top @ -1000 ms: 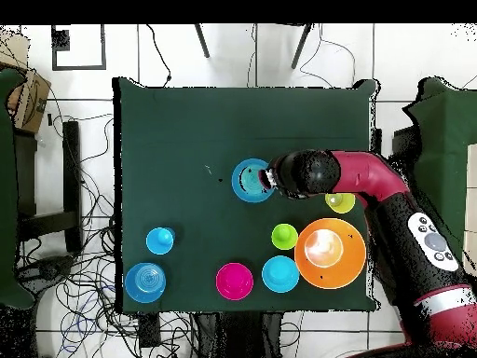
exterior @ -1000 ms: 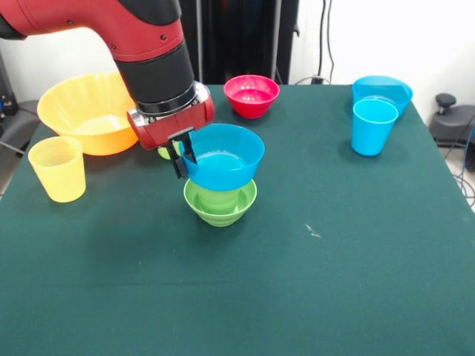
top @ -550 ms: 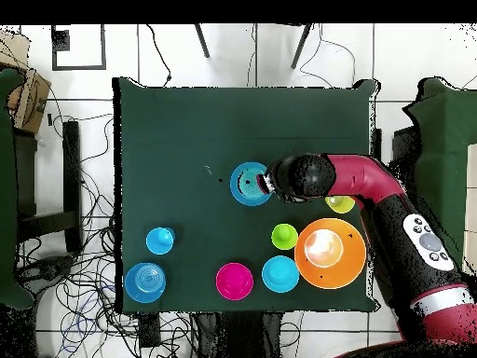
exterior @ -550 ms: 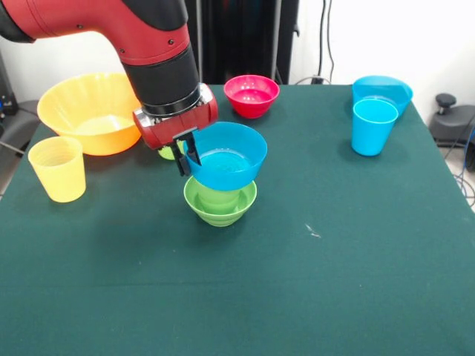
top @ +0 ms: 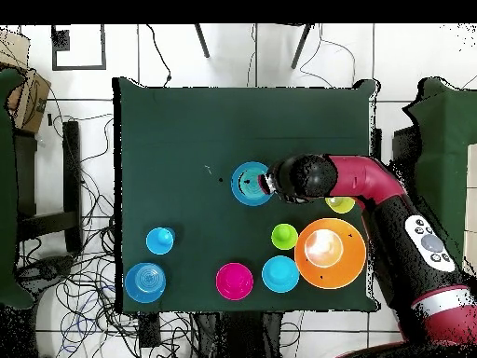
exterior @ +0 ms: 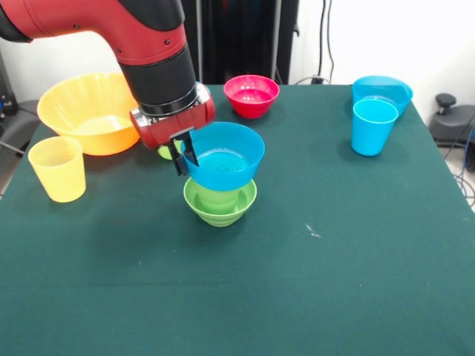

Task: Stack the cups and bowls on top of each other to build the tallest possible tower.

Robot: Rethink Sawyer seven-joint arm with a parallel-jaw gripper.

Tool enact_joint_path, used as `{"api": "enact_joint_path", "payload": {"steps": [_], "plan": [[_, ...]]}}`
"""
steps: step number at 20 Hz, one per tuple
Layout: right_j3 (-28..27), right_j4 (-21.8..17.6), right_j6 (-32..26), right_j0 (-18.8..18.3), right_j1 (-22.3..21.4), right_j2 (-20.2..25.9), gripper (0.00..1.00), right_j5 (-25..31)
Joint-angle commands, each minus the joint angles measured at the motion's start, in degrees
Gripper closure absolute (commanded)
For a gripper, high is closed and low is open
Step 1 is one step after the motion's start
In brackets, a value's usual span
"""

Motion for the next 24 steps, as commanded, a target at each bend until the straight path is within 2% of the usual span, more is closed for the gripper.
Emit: {"api": "enact_joint_path", "payload": {"steps": [1, 9, 15, 17, 18, 24], "plan": [[0.7, -2.6, -5.7, 0.2, 2.6, -2.9, 1.00, 2.9], [0.8, -2.9, -8.1, -1.8, 3.2, -2.0, 1.00, 2.5], [1.5, -3.8, -7.3, -1.3, 3.4, -1.7, 1.00, 0.5], [1.8, -4.4, -5.2, -0.6, 3.0, -2.2, 1.00, -1.1], [2.0, -4.2, -2.7, 0.1, 2.6, -3.0, 0.00, -1.6], [2.7, -4.9, -1.9, 0.8, 2.2, -3.5, 0.00, -2.9]]}}
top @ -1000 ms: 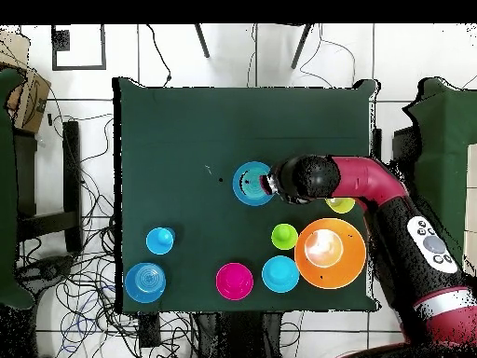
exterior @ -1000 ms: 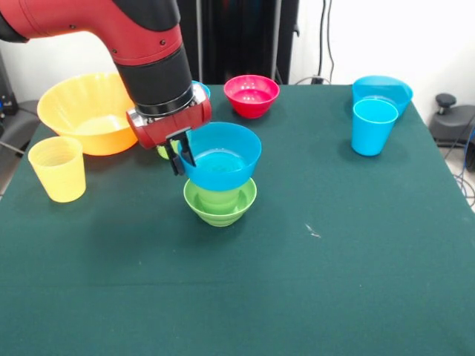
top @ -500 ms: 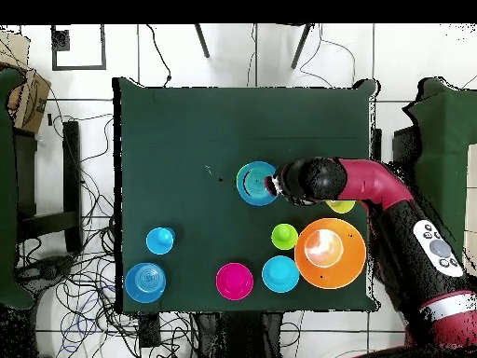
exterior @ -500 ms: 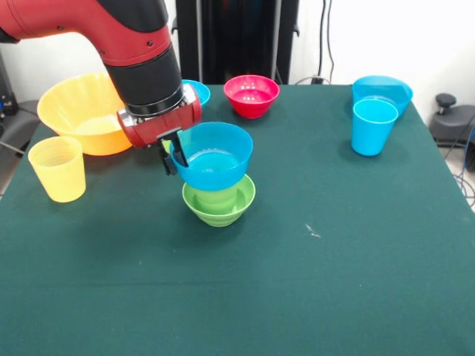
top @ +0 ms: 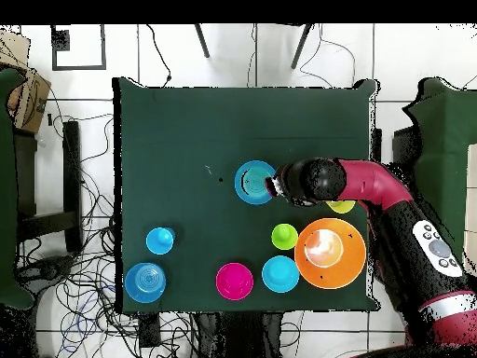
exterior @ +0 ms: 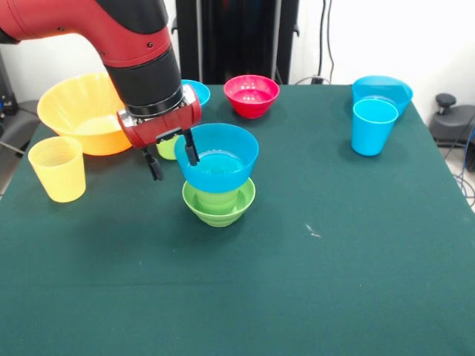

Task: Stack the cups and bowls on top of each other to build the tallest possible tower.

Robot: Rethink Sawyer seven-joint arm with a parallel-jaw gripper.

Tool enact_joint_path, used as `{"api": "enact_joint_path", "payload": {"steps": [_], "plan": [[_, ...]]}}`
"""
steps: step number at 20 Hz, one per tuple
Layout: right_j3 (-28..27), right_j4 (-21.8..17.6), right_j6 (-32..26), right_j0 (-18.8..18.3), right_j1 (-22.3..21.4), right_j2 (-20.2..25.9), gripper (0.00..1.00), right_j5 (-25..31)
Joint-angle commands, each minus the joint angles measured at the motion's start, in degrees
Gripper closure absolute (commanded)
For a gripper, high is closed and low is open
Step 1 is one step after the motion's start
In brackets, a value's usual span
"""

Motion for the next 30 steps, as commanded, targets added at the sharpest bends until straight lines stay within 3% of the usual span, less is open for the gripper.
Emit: {"api": "enact_joint_path", "payload": {"steps": [1, 8, 13, 21, 27, 30], "plan": [[2.6, -5.0, -2.0, 2.5, 1.6, -3.2, 0.00, -3.0], [3.1, -4.9, -1.4, 2.5, 1.5, -3.2, 0.00, -3.8], [2.9, -5.4, -6.1, 1.9, 1.3, -1.8, 0.00, -1.6], [1.6, 1.1, -10.6, -1.9, -2.5, 1.9, 0.00, 7.9], [2.5, 2.9, -10.3, -2.7, -4.6, 3.6, 0.00, 10.3], [3.9, 3.7, -9.8, -2.7, -7.8, 4.2, 0.00, 11.3]]}}
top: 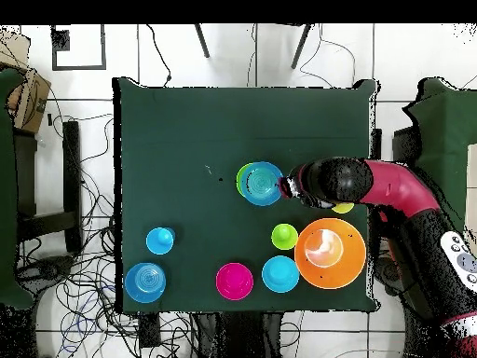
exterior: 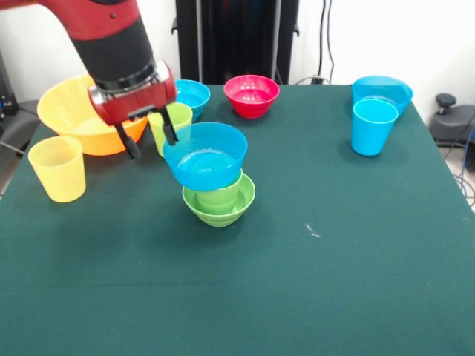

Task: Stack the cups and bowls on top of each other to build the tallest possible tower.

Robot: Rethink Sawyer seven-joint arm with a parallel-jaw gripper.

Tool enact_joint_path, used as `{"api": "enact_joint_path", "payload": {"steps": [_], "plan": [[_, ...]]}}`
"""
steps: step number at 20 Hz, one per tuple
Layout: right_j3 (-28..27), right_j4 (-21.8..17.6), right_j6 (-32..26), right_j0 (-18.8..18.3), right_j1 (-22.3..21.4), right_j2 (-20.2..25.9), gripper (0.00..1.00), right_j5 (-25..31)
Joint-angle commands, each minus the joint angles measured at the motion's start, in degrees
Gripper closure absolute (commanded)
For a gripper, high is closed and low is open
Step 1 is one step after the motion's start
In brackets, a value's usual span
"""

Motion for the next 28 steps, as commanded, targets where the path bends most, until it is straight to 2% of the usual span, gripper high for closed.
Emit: {"api": "enact_joint_path", "payload": {"steps": [1, 6, 9, 13, 17, 23, 25, 28], "plan": [[3.4, 1.4, -9.3, 1.2, -5.4, 2.7, 0.00, 7.6], [5.7, 5.0, -7.5, 1.9, -14.8, 3.8, 0.00, 13.3], [6.4, 7.4, -7.5, 1.4, -17.5, 5.0, 0.00, 15.0], [8.0, 7.6, -7.2, 0.5, -15.6, 5.4, 0.00, 11.9], [6.8, 7.4, -7.3, 0.9, -12.7, 5.2, 0.00, 10.7], [6.6, 3.5, -9.5, -0.5, -8.2, 4.4, 0.00, 5.6], [5.2, 2.3, -12.6, -1.6, -4.4, 4.6, 0.00, 4.6], [5.0, 1.4, -13.6, -2.8, -2.0, 5.1, 0.00, 2.6]]}}
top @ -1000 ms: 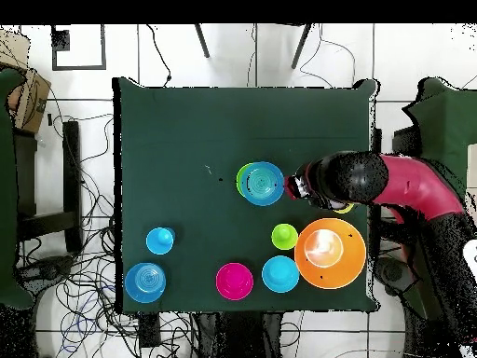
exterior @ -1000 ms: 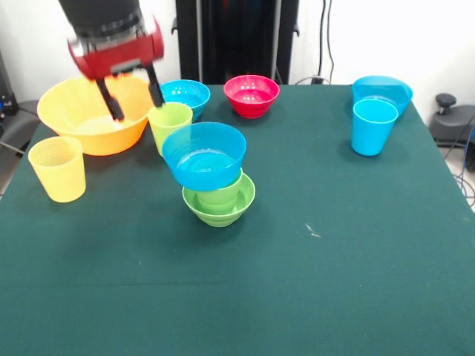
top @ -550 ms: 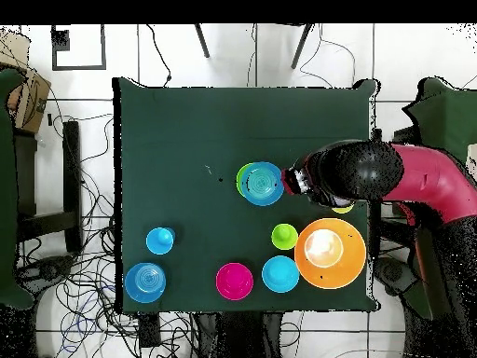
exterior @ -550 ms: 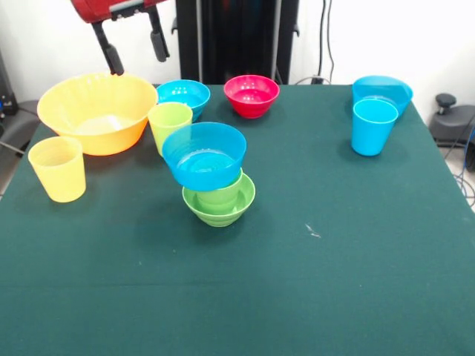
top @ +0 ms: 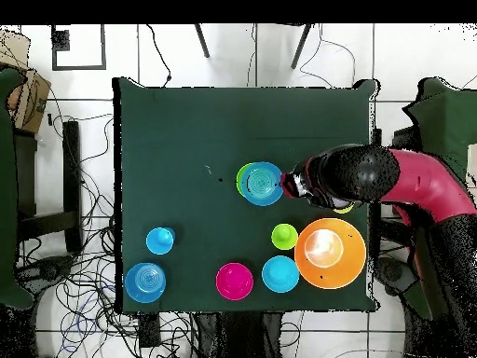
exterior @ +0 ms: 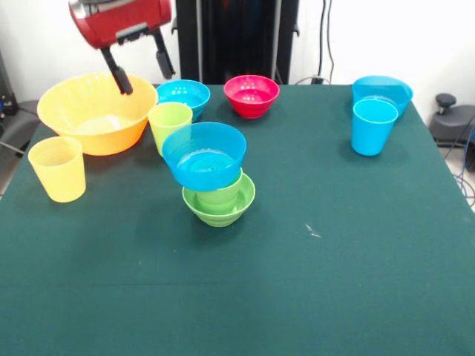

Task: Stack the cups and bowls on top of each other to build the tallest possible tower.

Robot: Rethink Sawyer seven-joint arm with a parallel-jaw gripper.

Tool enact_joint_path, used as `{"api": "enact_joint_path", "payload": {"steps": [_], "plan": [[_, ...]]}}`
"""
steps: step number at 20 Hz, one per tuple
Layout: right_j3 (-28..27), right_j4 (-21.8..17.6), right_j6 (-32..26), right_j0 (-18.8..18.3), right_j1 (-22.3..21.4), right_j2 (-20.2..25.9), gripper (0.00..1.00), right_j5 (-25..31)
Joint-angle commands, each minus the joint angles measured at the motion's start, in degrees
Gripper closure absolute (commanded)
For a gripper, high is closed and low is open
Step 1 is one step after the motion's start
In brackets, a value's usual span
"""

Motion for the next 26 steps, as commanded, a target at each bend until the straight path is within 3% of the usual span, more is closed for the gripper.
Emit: {"api": "enact_joint_path", "payload": {"steps": [1, 6, 10, 25, 26], "plan": [[1.8, -5.7, -13.8, -1.2, 8.7, 1.0, 0.00, -5.3], [1.3, -7.0, -16.5, -2.9, 13.4, 2.7, 0.00, -6.5], [2.4, -9.0, -13.5, -3.3, 15.0, 3.1, 0.00, -10.3], [3.0, -10.3, -11.5, -3.4, 13.7, 4.7, 0.00, -8.8], [2.8, -10.3, -11.1, -3.4, 13.6, 4.6, 1.00, -8.3]]}}
